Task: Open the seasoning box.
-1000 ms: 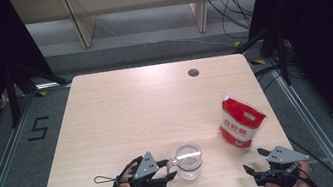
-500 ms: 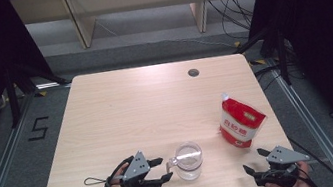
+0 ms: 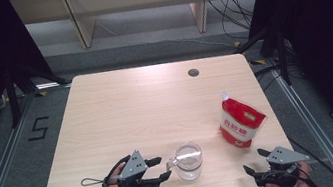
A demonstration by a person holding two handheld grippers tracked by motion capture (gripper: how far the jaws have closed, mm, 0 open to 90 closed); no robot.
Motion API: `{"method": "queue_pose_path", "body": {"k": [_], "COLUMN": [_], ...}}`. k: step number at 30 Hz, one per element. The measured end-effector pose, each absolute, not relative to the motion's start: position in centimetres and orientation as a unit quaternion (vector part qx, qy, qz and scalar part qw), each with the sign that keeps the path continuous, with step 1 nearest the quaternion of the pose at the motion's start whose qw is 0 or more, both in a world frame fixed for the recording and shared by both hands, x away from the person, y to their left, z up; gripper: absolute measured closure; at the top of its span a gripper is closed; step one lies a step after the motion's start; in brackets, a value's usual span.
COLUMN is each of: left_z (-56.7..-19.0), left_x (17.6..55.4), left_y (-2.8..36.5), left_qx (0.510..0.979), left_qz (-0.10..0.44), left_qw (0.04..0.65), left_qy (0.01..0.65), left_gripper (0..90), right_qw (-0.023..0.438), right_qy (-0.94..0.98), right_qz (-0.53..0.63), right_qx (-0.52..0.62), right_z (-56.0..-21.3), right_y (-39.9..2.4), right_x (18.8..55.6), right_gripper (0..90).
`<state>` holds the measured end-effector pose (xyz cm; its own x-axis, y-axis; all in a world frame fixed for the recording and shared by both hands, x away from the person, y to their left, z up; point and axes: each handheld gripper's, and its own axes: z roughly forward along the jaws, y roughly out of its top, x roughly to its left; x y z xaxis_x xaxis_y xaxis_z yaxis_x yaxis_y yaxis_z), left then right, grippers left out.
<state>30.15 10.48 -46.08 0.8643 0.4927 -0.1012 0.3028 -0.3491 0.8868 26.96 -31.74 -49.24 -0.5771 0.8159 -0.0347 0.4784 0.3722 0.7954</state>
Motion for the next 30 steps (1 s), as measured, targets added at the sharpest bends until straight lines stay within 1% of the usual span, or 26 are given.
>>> {"method": "queue_pose_path", "body": {"k": [2, 4, 5, 8, 9, 10, 13, 14, 17, 18, 19, 20, 21, 22, 26, 30], "left_z": [-45.8, -45.8, -45.7, -45.5, -45.3, -45.3, -44.9, -44.7, -44.5, -44.5, -44.5, -44.5, -44.6, -44.6, -44.8, -44.8], "left_x": [30.2, 30.2, 30.2, 30.1, 30.1, 30.0, 30.0, 30.1, 30.2, 30.2, 30.4, 30.4, 30.6, 30.4, 30.5, 30.5], "left_y": [10.6, 10.5, 10.5, 10.5, 10.6, 10.5, 10.3, 10.3, 10.0, 10.0, 9.9, 9.5, 9.3, 9.1, 8.7, 8.8], "left_qx": [0.82, 0.816, 0.812, 0.807, 0.81, 0.805, 0.8, 0.804, 0.797, 0.797, 0.799, 0.797, 0.8, 0.8, 0.804, 0.803], "left_qz": [0.102, 0.096, 0.1, 0.098, 0.108, 0.105, 0.11, 0.12, 0.12, 0.12, 0.122, 0.116, 0.119, 0.114, 0.115, 0.12], "left_qw": [0.51, 0.516, 0.522, 0.532, 0.529, 0.535, 0.542, 0.537, 0.543, 0.543, 0.544, 0.543, 0.544, 0.54, 0.536, 0.534], "left_qy": [0.238, 0.243, 0.241, 0.236, 0.227, 0.234, 0.231, 0.226, 0.237, 0.237, 0.225, 0.237, 0.224, 0.236, 0.231, 0.235], "left_gripper": [49.0, 52.8, 55.4, 63.8, 67.1, 69.8, 74.8, 76.6, 82.5, 83.9, 85.1, 86.0, 86.6, 87.1, 87.7, 87.9], "right_qw": [0.215, 0.215, 0.226, 0.207, 0.214, 0.214, 0.214, 0.213, 0.218, 0.207, 0.213, 0.209, 0.212, 0.214, 0.223, 0.213], "right_qy": [0.799, 0.799, 0.8, 0.801, 0.8, 0.8, 0.802, 0.803, 0.802, 0.803, 0.803, 0.805, 0.806, 0.806, 0.804, 0.803], "right_qz": [0.387, 0.386, 0.39, 0.388, 0.385, 0.385, 0.387, 0.386, 0.387, 0.387, 0.388, 0.387, 0.386, 0.385, 0.385, 0.389], "right_qx": [0.408, 0.406, 0.395, 0.407, 0.408, 0.408, 0.401, 0.401, 0.399, 0.404, 0.4, 0.397, 0.396, 0.396, 0.394, 0.398], "right_z": [-49.2, -49.2, -49.3, -49.3, -49.2, -49.2, -49.2, -49.2, -49.3, -49.3, -49.3, -49.3, -49.2, -49.2, -49.2, -49.2], "right_y": [-31.7, -31.7, -31.8, -31.6, -31.5, -31.5, -31.4, -31.4, -31.4, -31.4, -31.4, -31.3, -31.3, -31.3, -31.3, -31.2], "right_x": [27.0, 27.0, 27.1, 26.9, 26.9, 26.9, 26.9, 26.9, 27.0, 26.9, 27.0, 27.0, 27.0, 26.9, 26.9, 26.8], "right_gripper": [24.3, 24.3, 24.3, 24.3, 24.3, 24.2, 24.2, 24.2, 24.2, 24.2, 24.2, 24.2, 24.2, 24.2, 24.2, 24.2]}}
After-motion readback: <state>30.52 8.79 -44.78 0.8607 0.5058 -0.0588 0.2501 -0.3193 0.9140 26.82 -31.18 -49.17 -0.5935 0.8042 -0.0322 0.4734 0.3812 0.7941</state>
